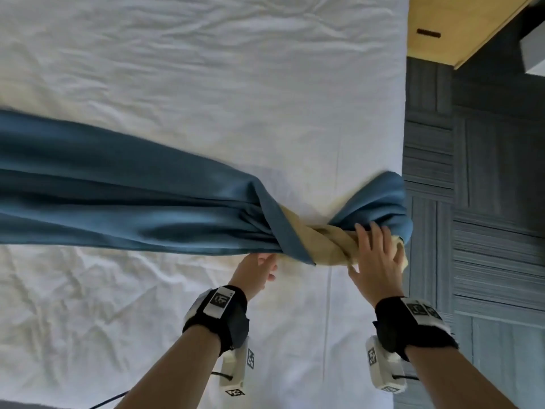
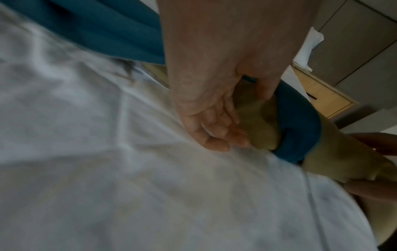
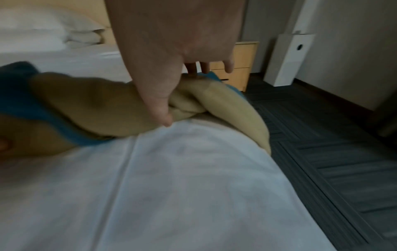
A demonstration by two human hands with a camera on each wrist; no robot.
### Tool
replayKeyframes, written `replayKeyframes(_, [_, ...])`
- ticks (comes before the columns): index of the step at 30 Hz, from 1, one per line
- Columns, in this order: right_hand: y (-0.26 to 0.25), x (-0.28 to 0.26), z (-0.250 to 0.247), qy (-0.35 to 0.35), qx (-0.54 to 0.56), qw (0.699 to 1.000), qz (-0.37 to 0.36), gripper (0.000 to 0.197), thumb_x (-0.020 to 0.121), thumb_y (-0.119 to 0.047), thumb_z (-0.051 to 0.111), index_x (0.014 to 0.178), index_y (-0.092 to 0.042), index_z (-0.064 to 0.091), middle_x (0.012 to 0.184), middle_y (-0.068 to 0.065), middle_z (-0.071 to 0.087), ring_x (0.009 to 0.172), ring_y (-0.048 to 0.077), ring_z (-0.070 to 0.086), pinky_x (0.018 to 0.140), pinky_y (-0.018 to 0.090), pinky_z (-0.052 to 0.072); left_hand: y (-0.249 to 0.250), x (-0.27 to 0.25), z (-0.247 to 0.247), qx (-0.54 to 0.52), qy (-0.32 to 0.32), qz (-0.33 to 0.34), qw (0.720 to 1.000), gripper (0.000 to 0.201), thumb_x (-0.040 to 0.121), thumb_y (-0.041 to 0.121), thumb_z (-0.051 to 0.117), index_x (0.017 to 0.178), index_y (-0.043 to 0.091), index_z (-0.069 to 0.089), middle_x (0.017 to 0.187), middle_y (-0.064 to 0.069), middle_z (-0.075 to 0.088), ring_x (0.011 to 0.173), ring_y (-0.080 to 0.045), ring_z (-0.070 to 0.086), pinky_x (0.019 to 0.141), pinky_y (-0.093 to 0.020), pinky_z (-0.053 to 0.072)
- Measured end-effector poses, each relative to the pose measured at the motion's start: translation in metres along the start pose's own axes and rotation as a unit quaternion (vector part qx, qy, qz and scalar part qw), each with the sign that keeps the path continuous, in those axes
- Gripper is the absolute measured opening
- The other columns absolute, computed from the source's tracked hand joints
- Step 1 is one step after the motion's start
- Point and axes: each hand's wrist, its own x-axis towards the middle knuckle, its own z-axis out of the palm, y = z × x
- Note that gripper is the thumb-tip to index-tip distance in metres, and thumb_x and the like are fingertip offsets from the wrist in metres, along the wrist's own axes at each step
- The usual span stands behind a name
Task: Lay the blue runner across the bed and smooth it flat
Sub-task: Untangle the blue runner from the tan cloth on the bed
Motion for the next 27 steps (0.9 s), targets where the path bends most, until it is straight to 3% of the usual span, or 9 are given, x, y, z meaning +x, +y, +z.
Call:
replayKeyframes(2, [0.008, 0.002, -0.012, 0.027, 0.014, 1.000, -0.003, 0.077, 0.072, -0.025, 0.075, 0.138, -0.011, 0.039, 0.142, 0.015, 0.040, 0.136, 0.034, 0.032, 0.107, 0.054, 0.030, 0.009, 0.003, 0.009, -0.053, -0.017, -0.023, 0.998, 0.030, 0.094, 0.036, 0.043, 0.111, 0.015, 0.056, 0.097, 0.000, 0.063, 0.080, -0.014, 0.063, 0.068, -0.029, 0.047])
replayKeyframes(4, [0.007, 0.003, -0.018, 0.089, 0.044, 0.993, -0.071, 0.049, 0.066, -0.015, 0.078, 0.110, -0.008, 0.058, 0.111, 0.013, 0.059, 0.106, 0.034, 0.055, 0.088, 0.047, 0.046, 0.016, 0.003, 0.018, -0.114, -0.022, -0.034, 0.993, 0.032, 0.094, 0.036, 0.045, 0.112, 0.013, 0.057, 0.100, -0.001, 0.063, 0.084, -0.016, 0.065, 0.074, -0.034, 0.052])
replayKeyframes(7, [-0.013, -0.003, -0.018, 0.065, 0.102, 0.983, -0.136, 0.023, 0.069, -0.014, 0.076, 0.084, -0.010, 0.058, 0.081, 0.005, 0.060, 0.075, 0.027, 0.060, 0.063, 0.039, 0.050, 0.025, 0.004, 0.024, -0.171, -0.017, -0.038, 0.984, 0.028, 0.092, 0.035, 0.051, 0.109, 0.015, 0.059, 0.106, -0.003, 0.066, 0.092, -0.017, 0.066, 0.086, -0.040, 0.054])
replayKeyframes(11, [-0.032, -0.005, 0.000, 0.011, 0.146, 0.987, -0.071, 0.042, 0.070, -0.030, 0.077, 0.093, -0.006, 0.051, 0.095, 0.010, 0.056, 0.091, 0.030, 0.055, 0.078, 0.038, 0.048, 0.027, 0.011, 0.027, -0.146, 0.000, -0.006, 0.989, 0.015, 0.090, 0.033, 0.052, 0.097, 0.025, 0.064, 0.106, 0.002, 0.070, 0.102, -0.010, 0.065, 0.093, -0.042, 0.051])
replayKeyframes(14, [-0.036, -0.005, 0.009, 0.020, 0.152, 0.987, -0.052, 0.057, 0.067, -0.040, 0.077, 0.103, -0.007, 0.049, 0.105, 0.009, 0.052, 0.101, 0.028, 0.051, 0.084, 0.036, 0.049, 0.031, 0.015, 0.042, -0.119, -0.025, 0.006, 0.992, 0.019, 0.092, 0.028, 0.047, 0.098, 0.022, 0.065, 0.110, 0.005, 0.068, 0.104, -0.005, 0.061, 0.095, -0.041, 0.049])
replayKeyframes(19, [-0.025, -0.004, 0.013, 0.056, 0.145, 0.984, -0.082, 0.076, 0.063, -0.057, 0.071, 0.116, -0.007, 0.050, 0.111, 0.008, 0.053, 0.105, 0.027, 0.053, 0.086, 0.038, 0.050, 0.041, 0.016, 0.078, -0.074, -0.012, 0.032, 0.997, 0.024, 0.092, 0.005, 0.038, 0.104, 0.008, 0.059, 0.105, -0.008, 0.060, 0.104, -0.024, 0.058, 0.098, -0.044, 0.048])
replayKeyframes(21, [-0.019, 0.002, 0.011, 0.065, 0.152, 0.982, -0.095, 0.073, 0.064, -0.058, 0.068, 0.114, -0.007, 0.052, 0.109, 0.008, 0.055, 0.103, 0.027, 0.054, 0.083, 0.037, 0.049, 0.043, 0.016, 0.087, -0.092, 0.006, 0.048, 0.995, 0.024, 0.090, 0.003, 0.039, 0.096, 0.013, 0.060, 0.098, -0.005, 0.065, 0.094, -0.011, 0.065, 0.084, -0.023, 0.052])
replayKeyframes(23, [-0.011, 0.010, 0.008, 0.074, 0.171, 0.976, -0.113, 0.062, 0.066, -0.050, 0.070, 0.107, -0.006, 0.055, 0.105, 0.010, 0.057, 0.100, 0.030, 0.056, 0.081, 0.038, 0.048, 0.047, 0.014, 0.093, -0.113, 0.038, 0.056, 0.991, 0.022, 0.089, 0.006, 0.044, 0.088, 0.020, 0.062, 0.088, 0.003, 0.067, 0.070, 0.009, 0.062, 0.062, -0.004, 0.046])
replayKeyframes(27, [0.009, 0.021, -0.001, 0.027, 0.178, 0.966, -0.183, 0.044, 0.080, -0.041, 0.059, 0.111, -0.010, 0.052, 0.112, 0.008, 0.055, 0.108, 0.027, 0.050, 0.092, 0.035, 0.042, 0.056, 0.011, 0.113, -0.156, 0.128, 0.052, 0.978, 0.020, 0.083, 0.008, 0.058, 0.088, 0.027, 0.061, 0.081, 0.005, 0.070, 0.070, -0.006, 0.063, 0.061, -0.016, 0.045])
